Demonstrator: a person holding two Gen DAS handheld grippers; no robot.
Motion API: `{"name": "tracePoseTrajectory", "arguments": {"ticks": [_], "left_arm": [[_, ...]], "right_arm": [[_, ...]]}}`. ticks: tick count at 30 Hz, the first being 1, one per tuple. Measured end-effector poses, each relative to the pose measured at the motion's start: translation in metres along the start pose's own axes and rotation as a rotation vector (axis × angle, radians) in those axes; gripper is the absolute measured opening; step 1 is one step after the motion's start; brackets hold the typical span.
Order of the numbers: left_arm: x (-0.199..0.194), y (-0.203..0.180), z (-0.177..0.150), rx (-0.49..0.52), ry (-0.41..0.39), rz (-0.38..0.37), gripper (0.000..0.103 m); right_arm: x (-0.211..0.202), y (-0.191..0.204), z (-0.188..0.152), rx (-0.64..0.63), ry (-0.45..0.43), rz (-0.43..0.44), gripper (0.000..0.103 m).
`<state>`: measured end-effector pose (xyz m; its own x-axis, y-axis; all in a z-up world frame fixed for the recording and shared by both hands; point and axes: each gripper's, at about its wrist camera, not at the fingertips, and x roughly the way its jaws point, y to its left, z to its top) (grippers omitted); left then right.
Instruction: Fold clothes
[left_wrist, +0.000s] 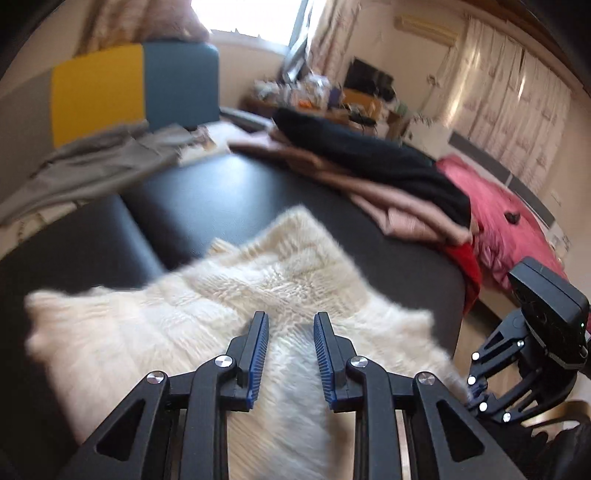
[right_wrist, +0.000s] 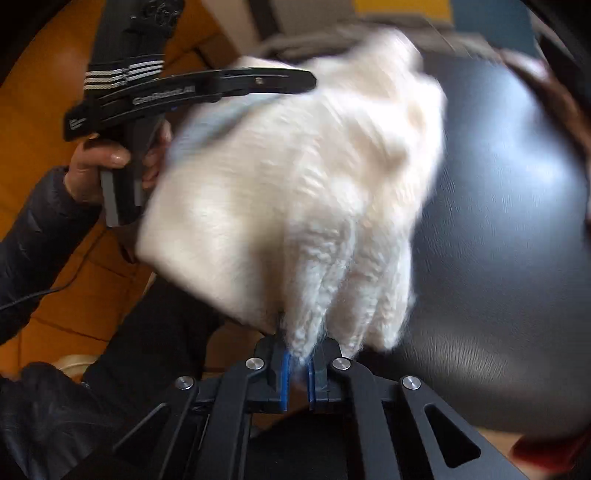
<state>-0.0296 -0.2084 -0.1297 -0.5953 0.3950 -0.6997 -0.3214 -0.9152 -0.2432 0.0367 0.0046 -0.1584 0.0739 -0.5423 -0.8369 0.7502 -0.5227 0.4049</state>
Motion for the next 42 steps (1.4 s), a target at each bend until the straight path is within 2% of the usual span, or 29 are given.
{"name": "tracePoseTrajectory", "arguments": {"ticks": [2,4,7,9,10,12,14,17,20,24,28,30,32,35,39,42], "left_arm": [[0.006,-0.003,-0.005,0.025,-0.058,0.021,0.027],[0.008,-0.004,-0.004,0.022,-0.046,0.038,0.027],[0.008,0.002,-0.001,-0.013,-0.030,0.024,0.027],[0.002,0.008,0.002,-0.063,-0.044,0.024,0.027],[-0.003,0.009,0.002,-0.084,-0.064,0.027,0.027],[-0.019,0.012,0.000,-0.134,-0.120,0.026,0.028],[-0.041,0.019,-0.007,-0.206,-0.191,0.011,0.033],[-0.074,0.039,-0.024,-0.317,-0.279,0.035,0.037],[-0.101,0.068,-0.037,-0.380,-0.303,0.086,0.037],[-0.116,0.098,-0.041,-0.370,-0.260,0.127,0.037],[-0.101,0.115,-0.032,-0.316,-0.176,0.111,0.036],[-0.083,0.120,-0.028,-0.281,-0.113,0.108,0.036],[-0.060,0.126,-0.025,-0.268,-0.045,0.106,0.036],[-0.024,0.141,-0.024,-0.304,0.047,0.111,0.039],[-0.011,0.142,-0.019,-0.262,0.034,0.186,0.040],[-0.008,0.149,-0.016,-0.286,0.014,0.235,0.040]], "right_arm": [[0.002,-0.007,-0.007,0.037,-0.037,0.027,0.004],[0.002,-0.013,-0.011,0.064,-0.064,0.051,0.004],[-0.007,-0.022,-0.013,0.090,-0.081,0.096,0.007],[-0.025,-0.027,-0.011,0.100,-0.110,0.103,0.013],[-0.039,-0.027,-0.009,0.098,-0.138,0.086,0.016],[-0.065,-0.027,-0.004,0.086,-0.197,0.046,0.043],[-0.090,-0.019,0.004,0.027,-0.270,-0.024,0.054],[-0.106,0.003,0.025,-0.076,-0.338,-0.089,0.054],[-0.087,0.035,0.056,-0.176,-0.366,-0.100,0.054],[-0.040,0.052,0.095,-0.227,-0.321,-0.113,0.054],[-0.006,0.058,0.105,-0.249,-0.266,-0.217,0.055],[0.007,0.062,0.101,-0.262,-0.262,-0.245,0.064],[0.019,0.062,0.086,-0.303,-0.313,-0.282,0.067],[0.032,0.063,0.063,-0.381,-0.429,-0.335,0.067],[0.043,0.063,0.065,-0.403,-0.458,-0.382,0.067],[0.047,0.062,0.076,-0.406,-0.457,-0.394,0.067]]}}
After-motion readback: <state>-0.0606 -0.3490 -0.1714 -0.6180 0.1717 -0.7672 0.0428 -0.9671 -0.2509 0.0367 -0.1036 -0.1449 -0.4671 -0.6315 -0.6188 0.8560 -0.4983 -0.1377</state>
